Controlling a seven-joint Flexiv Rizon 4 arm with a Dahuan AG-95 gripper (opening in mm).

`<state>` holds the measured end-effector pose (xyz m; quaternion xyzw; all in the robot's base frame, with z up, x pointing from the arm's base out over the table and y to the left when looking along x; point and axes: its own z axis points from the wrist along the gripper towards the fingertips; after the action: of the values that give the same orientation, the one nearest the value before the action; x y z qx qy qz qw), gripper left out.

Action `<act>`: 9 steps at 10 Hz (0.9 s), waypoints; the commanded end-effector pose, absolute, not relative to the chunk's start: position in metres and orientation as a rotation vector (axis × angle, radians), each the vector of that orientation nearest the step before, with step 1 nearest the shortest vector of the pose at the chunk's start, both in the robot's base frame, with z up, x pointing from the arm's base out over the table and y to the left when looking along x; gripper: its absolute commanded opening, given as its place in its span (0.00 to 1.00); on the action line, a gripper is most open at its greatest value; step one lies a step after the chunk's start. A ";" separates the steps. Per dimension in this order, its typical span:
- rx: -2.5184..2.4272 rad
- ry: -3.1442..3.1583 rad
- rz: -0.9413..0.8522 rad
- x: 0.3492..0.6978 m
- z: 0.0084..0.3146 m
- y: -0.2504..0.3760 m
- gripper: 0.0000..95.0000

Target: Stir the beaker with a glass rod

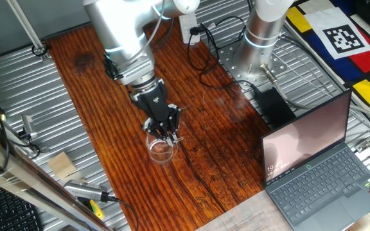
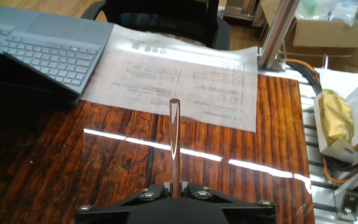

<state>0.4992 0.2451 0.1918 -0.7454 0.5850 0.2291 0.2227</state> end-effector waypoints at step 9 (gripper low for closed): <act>-2.075 1.636 0.613 0.501 0.186 0.245 0.00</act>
<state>0.5003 0.2459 0.1881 -0.7477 0.5876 0.2220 0.2154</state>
